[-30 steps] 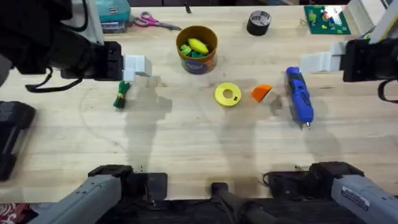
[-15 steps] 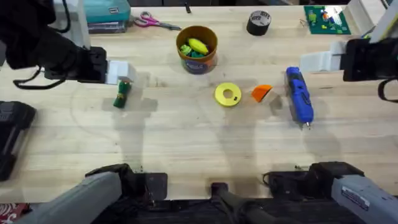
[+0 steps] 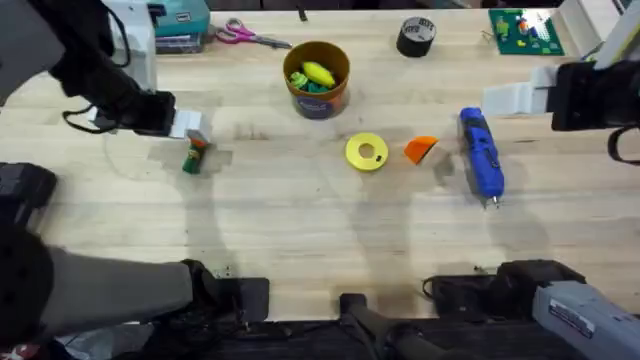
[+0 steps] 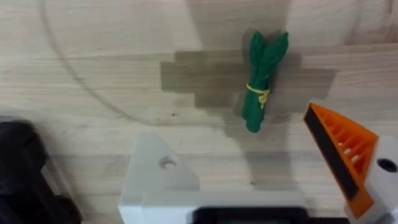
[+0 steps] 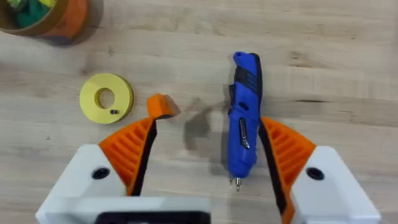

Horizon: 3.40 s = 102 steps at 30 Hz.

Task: Pick up the gripper from the table and insert it into the empty holder that is missing its gripper. Then pick up a screw, insert it into the mounting hole, and use the screwdriver to tighten it. Finally, clean up the table by picking up the vegetable and placing it into the bucket.

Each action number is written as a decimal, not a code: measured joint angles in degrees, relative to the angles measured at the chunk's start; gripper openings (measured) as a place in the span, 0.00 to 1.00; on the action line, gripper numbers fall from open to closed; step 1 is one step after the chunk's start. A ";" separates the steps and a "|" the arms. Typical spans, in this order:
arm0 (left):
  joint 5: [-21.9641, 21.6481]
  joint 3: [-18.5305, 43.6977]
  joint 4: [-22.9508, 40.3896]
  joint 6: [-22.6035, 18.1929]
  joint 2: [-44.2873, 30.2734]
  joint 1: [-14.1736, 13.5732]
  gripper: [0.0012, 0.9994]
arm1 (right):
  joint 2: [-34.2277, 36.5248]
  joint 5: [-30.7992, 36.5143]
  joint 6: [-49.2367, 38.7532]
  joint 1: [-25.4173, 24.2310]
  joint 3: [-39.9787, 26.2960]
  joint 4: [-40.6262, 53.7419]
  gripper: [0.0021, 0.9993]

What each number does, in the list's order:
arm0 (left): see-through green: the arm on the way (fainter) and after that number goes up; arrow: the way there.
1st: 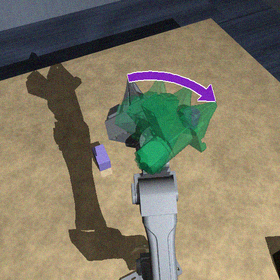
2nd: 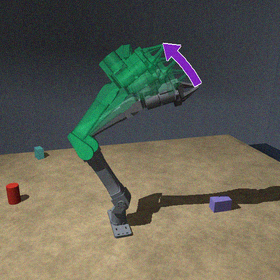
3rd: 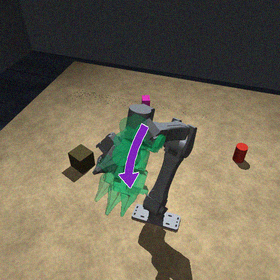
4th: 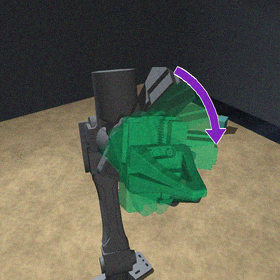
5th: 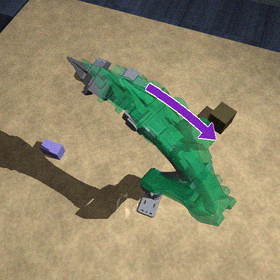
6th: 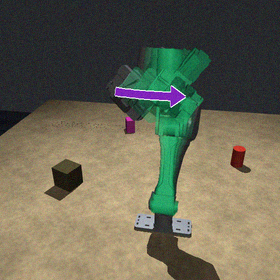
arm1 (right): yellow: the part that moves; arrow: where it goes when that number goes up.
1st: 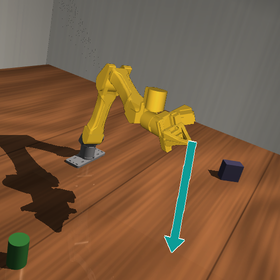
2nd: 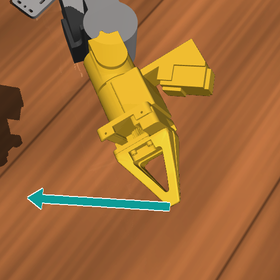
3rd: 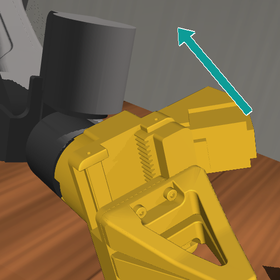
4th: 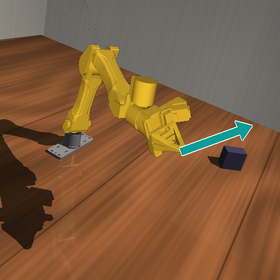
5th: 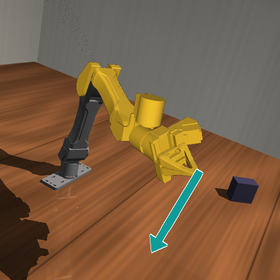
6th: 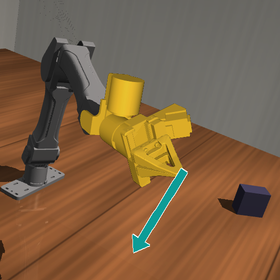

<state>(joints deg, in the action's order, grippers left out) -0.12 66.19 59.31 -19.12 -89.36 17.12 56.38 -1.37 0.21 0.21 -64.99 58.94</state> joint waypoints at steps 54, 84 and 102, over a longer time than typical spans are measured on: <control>2.24 11.87 3.78 0.49 -3.13 0.00 0.01 | 0.00 0.00 0.00 0.00 0.00 0.07 1.00; 3.76 15.74 10.60 0.71 13.30 0.00 0.68 | 0.00 0.00 0.00 0.00 0.00 0.09 1.00; 5.67 15.72 10.01 10.83 18.77 0.00 0.99 | 0.00 0.00 0.00 0.00 0.00 0.09 1.00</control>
<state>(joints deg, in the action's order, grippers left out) 5.54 81.91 69.32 -8.29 -70.59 17.12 56.38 -1.37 0.21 0.21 -64.99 59.02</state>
